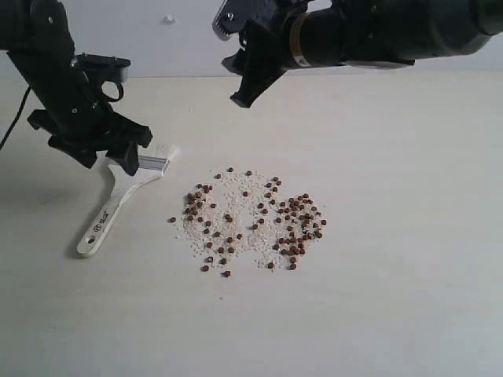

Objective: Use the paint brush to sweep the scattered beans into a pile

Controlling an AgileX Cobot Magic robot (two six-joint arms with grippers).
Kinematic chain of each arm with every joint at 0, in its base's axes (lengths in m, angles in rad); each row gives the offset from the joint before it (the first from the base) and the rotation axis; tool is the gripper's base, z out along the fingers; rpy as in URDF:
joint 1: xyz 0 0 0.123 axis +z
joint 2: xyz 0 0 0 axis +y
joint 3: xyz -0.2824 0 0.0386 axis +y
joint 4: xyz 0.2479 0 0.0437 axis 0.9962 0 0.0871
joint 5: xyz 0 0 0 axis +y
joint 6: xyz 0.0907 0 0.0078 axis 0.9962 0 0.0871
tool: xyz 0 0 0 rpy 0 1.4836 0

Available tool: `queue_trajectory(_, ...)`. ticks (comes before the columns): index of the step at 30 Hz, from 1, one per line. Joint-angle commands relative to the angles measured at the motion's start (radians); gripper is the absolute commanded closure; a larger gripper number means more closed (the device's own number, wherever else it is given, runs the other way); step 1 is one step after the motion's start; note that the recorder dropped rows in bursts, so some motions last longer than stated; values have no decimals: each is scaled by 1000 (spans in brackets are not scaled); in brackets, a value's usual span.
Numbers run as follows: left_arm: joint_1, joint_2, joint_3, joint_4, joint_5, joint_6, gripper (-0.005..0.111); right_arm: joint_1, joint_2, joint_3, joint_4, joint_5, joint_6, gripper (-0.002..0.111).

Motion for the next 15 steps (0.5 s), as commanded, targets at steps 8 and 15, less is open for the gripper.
queue_trajectory(8,-46,48,99,22,-129,-34,43,0,-86,26,66,111,57,59)
queue_trajectory(15,-58,85,99,116,-146,-112,43,0,-100,26,66,212,59,59)
